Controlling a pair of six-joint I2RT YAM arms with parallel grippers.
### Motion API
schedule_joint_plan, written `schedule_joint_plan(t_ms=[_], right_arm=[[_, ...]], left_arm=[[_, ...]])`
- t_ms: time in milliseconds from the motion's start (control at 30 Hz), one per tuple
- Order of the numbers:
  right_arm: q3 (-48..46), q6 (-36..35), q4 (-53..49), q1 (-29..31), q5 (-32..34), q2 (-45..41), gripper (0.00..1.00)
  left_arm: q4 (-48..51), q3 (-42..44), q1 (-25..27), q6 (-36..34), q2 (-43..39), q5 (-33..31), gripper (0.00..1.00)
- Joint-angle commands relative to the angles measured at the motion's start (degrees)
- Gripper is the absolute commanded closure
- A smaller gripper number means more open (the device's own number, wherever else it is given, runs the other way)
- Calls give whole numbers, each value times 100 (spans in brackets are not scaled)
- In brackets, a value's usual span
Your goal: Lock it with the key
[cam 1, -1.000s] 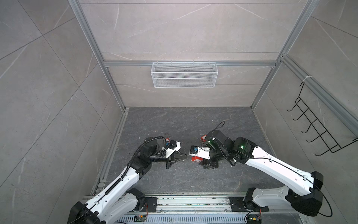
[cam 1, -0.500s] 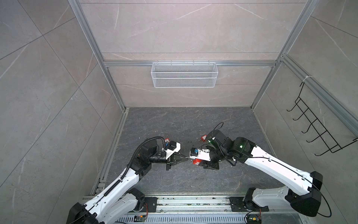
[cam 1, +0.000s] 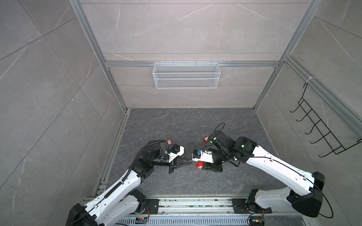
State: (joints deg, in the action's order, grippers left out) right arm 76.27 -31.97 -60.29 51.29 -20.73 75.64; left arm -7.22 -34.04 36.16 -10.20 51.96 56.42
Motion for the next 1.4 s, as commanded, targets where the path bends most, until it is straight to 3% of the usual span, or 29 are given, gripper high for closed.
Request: schedule_joint_plan(t_ms=[0,200,600,933,1367], right_arm=[[299,20,348,49,-707,91,93],[354,-12,396,24,-811,119,94],[476,253,1280,-10,-669,155,94],[253,331,1775,-9,-33,-22,94],[274,38,851,-26,500,-233,75]], left_arm=[[-189,-50,268,-316,-79,-296,100],[-201,-7,487,-502,-108,-580,100],[-1315,344,550,296,178,-580,100],[-1757,359,550,683,424,-674,100],[-1845,-9,387,714,589,-490,100]])
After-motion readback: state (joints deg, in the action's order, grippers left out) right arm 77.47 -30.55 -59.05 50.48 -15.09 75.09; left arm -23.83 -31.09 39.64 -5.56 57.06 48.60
